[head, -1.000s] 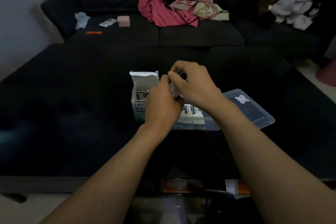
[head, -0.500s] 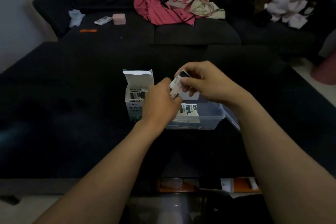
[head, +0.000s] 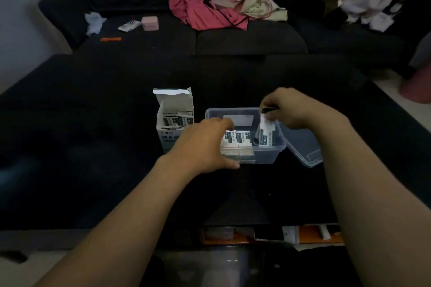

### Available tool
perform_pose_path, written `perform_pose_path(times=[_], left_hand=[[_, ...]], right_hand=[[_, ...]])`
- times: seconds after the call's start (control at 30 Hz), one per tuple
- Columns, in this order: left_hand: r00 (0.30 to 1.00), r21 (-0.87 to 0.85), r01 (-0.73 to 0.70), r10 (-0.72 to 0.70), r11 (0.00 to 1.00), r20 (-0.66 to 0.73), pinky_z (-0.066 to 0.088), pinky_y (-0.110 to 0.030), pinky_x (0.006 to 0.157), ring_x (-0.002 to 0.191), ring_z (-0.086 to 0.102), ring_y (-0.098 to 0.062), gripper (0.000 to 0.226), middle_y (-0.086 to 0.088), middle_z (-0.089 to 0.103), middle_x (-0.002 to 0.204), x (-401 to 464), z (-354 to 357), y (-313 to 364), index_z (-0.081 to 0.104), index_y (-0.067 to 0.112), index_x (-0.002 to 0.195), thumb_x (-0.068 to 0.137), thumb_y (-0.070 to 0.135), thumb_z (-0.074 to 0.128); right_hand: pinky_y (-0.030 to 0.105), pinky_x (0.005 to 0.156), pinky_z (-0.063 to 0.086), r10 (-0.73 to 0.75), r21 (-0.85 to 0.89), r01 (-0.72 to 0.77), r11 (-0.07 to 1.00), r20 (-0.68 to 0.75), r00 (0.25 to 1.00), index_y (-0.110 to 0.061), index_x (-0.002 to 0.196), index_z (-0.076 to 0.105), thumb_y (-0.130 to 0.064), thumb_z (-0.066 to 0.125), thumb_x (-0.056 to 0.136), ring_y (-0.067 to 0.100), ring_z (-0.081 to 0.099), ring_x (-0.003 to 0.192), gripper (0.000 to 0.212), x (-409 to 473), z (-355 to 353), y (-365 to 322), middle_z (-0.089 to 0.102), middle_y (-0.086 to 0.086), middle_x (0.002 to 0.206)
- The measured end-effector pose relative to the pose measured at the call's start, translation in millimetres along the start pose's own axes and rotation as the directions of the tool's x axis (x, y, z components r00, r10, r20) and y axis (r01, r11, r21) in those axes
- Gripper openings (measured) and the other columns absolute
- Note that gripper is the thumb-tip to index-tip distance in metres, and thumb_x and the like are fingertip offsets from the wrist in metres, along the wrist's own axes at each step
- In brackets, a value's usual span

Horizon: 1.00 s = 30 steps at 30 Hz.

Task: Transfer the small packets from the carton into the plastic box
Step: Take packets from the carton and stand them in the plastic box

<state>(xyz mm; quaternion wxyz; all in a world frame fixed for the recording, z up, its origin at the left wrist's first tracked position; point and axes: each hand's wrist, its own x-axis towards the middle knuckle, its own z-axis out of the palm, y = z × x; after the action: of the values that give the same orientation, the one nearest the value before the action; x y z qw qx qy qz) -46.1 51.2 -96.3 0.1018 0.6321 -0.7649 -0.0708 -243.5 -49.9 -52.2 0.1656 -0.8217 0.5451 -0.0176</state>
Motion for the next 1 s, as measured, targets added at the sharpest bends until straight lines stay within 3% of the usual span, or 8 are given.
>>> perform_pose_path(times=[0.13,0.23,0.33,0.47,0.57,0.73,1.0], left_hand=[[1.000,0.076,-0.008,0.006,0.997,0.021,0.051,-0.039,0.093,0.120,0.059,-0.020,0.073,0.006,0.059,0.136,-1.1,4.6,-3.6,0.052,0.031,0.135,0.073,0.053,0.083],[1.000,0.085,0.015,-0.014,0.996,-0.018,0.052,-0.038,0.090,0.116,0.061,-0.019,0.069,0.007,0.059,0.131,-0.3,3.6,-9.9,0.053,0.030,0.132,0.075,0.055,0.081],[1.000,0.090,0.020,-0.020,0.996,0.002,0.050,-0.039,0.093,0.119,0.059,-0.019,0.071,0.006,0.056,0.136,-0.4,5.5,-13.1,0.052,0.028,0.137,0.077,0.055,0.079],[1.000,0.107,0.008,-0.011,0.994,0.028,0.051,-0.040,0.094,0.119,0.059,-0.022,0.070,0.003,0.056,0.136,0.7,10.3,-12.7,0.051,0.027,0.137,0.078,0.055,0.078],[1.000,0.091,0.007,-0.009,0.996,0.029,0.051,-0.040,0.093,0.118,0.060,-0.023,0.067,0.001,0.056,0.135,1.3,12.2,-13.9,0.053,0.026,0.136,0.080,0.053,0.078],[0.999,0.083,-0.002,-0.003,0.997,0.052,0.050,-0.039,0.091,0.116,0.059,-0.023,0.061,0.001,0.057,0.131,1.6,15.3,-13.9,0.054,0.025,0.134,0.083,0.051,0.075],[0.997,0.076,-0.012,0.006,0.997,0.074,0.051,-0.042,0.093,0.116,0.058,-0.023,0.058,0.002,0.055,0.132,-0.5,15.0,-12.3,0.053,0.024,0.134,0.086,0.049,0.074]], right_hand=[[0.037,0.079,0.049,0.068,-0.073,-0.064,0.995,0.053,0.996,-0.025,0.092,0.064,-0.010,0.061,0.095,0.022,0.062,0.093,0.016,5.5,13.7,-7.3,0.064,0.004,0.102],[0.042,0.088,0.055,0.126,-0.146,-0.114,0.983,0.078,0.989,-0.024,0.103,0.065,-0.012,0.062,0.094,0.024,0.063,0.097,0.016,7.9,23.3,-11.3,0.065,0.005,0.109],[0.042,0.087,0.055,0.156,-0.209,-0.142,0.968,0.054,0.986,-0.027,0.113,0.065,-0.012,0.062,0.093,0.025,0.063,0.098,0.025,8.6,27.9,-18.4,0.063,0.005,0.113],[0.039,0.081,0.050,0.195,-0.313,-0.180,0.932,0.019,0.981,-0.022,0.120,0.061,-0.012,0.060,0.092,0.027,0.062,0.099,0.030,7.5,33.6,-30.0,0.058,0.007,0.109],[0.039,0.077,0.042,0.151,-0.406,-0.140,0.903,-0.004,0.989,-0.016,0.125,0.057,-0.012,0.057,0.093,0.031,0.060,0.108,0.032,4.2,38.5,-35.8,0.058,0.010,0.121],[0.041,0.095,0.043,0.178,-0.518,-0.115,0.848,0.072,0.981,-0.013,0.138,0.050,-0.011,0.053,0.097,0.031,0.052,0.126,0.041,0.2,45.3,-42.6,0.054,0.011,0.138],[0.040,0.100,0.039,0.229,-0.583,-0.105,0.806,0.143,0.963,-0.015,0.140,0.048,-0.013,0.052,0.098,0.027,0.053,0.126,0.042,6.4,49.3,-43.6,0.057,0.006,0.137]])
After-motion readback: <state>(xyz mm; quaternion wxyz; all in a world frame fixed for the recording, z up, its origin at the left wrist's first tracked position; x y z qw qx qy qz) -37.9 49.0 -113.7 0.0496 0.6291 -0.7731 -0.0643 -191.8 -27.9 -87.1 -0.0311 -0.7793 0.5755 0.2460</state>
